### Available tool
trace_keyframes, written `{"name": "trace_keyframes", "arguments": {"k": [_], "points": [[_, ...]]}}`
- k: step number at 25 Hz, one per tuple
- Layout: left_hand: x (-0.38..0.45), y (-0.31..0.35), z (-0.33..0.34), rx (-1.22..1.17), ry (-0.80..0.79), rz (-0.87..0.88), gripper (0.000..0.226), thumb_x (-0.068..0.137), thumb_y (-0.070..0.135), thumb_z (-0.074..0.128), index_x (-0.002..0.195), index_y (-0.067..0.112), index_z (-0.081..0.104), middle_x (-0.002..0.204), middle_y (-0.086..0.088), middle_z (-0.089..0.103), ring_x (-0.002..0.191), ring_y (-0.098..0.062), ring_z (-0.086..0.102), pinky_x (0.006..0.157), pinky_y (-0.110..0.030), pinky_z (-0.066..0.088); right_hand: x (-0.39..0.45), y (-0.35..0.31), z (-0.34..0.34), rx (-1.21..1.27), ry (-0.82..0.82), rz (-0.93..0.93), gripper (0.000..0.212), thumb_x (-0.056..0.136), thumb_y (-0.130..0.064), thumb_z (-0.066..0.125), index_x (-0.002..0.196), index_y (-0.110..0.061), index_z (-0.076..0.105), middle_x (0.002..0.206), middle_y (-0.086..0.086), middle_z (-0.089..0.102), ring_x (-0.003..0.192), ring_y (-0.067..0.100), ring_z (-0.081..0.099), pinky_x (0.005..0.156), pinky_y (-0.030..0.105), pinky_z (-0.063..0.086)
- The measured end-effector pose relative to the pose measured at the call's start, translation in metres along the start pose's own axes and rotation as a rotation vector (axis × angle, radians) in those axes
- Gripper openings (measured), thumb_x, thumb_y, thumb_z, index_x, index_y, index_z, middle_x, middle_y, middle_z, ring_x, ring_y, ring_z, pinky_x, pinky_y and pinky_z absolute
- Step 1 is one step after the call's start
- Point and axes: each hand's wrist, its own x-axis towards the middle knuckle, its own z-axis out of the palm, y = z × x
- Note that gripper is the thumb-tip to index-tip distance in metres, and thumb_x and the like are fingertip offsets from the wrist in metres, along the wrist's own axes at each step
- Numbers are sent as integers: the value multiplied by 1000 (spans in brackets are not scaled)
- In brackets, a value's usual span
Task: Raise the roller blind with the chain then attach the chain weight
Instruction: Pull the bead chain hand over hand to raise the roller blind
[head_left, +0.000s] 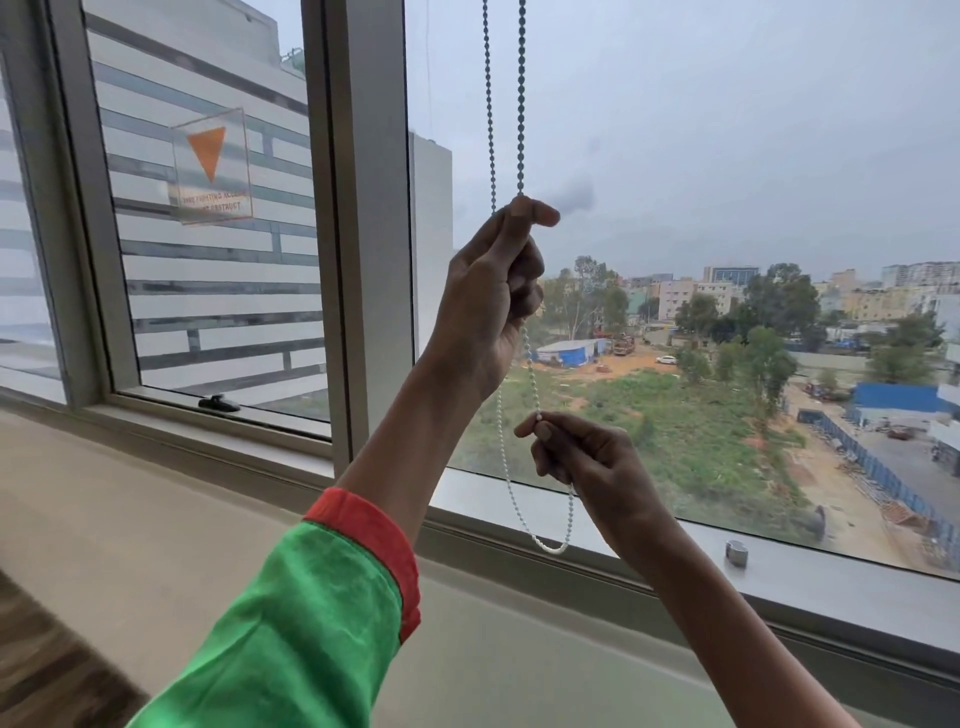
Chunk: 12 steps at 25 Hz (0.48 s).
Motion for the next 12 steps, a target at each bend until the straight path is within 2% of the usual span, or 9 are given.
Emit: {"name": "trace_keyframes", "arguments": {"k": [4, 8, 12], "points": [[0, -1, 0, 21, 10, 6, 24, 96, 23, 47, 79, 20, 65, 52, 6, 28, 46, -8, 19, 42, -19, 21, 1, -3, -1, -14, 17, 8, 25, 91, -4, 50, 84, -15, 72, 54, -3, 55, 50, 4, 42, 51, 11, 32], [2, -5, -3, 28, 36, -3, 24, 96, 24, 49, 79, 21, 66, 50, 8, 33, 46, -7, 24, 44, -20, 22, -1, -4, -3, -36, 27, 13, 23, 90, -6, 52, 87, -15, 72, 56, -2, 58, 52, 9, 40, 51, 15, 32], [1, -15, -10, 102, 37, -25, 22, 96, 23, 48, 83, 20, 66, 49, 8, 39, 45, -8, 28, 43, -20, 24, -4, -4, -6, -30, 36, 30, 18, 87, 3, 55, 90, -5, 71, 61, 0, 67, 54, 11, 51, 55, 17, 44]]}}
